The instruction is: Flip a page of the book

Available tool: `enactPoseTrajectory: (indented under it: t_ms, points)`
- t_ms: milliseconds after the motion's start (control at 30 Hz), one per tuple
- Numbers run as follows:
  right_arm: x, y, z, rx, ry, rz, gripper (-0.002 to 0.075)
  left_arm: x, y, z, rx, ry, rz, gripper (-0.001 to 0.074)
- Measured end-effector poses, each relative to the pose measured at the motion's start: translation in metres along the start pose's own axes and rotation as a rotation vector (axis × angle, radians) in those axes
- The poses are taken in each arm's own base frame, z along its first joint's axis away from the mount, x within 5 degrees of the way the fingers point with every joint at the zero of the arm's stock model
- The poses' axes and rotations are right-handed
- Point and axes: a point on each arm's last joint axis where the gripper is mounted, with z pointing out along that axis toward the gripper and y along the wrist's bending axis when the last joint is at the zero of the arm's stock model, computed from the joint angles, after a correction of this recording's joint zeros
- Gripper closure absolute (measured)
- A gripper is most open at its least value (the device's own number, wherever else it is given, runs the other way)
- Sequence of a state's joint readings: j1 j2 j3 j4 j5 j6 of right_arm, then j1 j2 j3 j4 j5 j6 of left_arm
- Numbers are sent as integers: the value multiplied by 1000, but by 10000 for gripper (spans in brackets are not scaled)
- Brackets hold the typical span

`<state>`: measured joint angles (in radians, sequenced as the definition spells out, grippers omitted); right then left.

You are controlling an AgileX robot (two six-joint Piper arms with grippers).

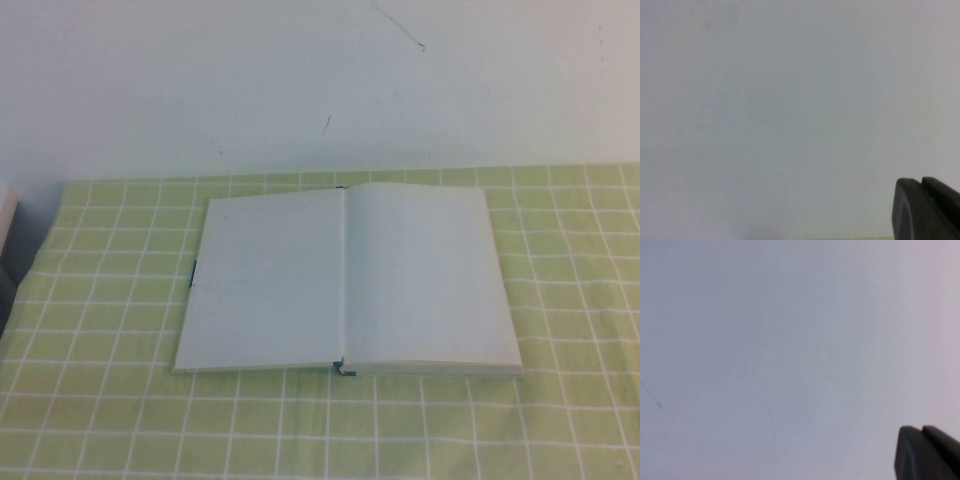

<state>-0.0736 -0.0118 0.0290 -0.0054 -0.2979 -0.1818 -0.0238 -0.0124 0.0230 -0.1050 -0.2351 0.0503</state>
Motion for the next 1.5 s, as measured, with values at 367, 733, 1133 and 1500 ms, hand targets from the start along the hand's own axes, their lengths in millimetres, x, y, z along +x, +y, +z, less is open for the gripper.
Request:
enactPoseTrajectory:
  t_ms: [367, 733, 1133, 1500]
  points:
    - [-10, -2, -1, 19, -106, 35, 728, -5, 0, 0, -3, -52, -11, 738]
    - [-46, -7, 8, -45, 224, 23, 728, -24, -1, 2, 0, -1, -187, 738]
    - [-89, 1, 83, -277, 730, 128, 728, -88, -16, 49, 81, 472, -123, 738]
    - [-60, 29, 149, -514, 766, 267, 728, -66, -28, 115, 141, 680, -300, 738]
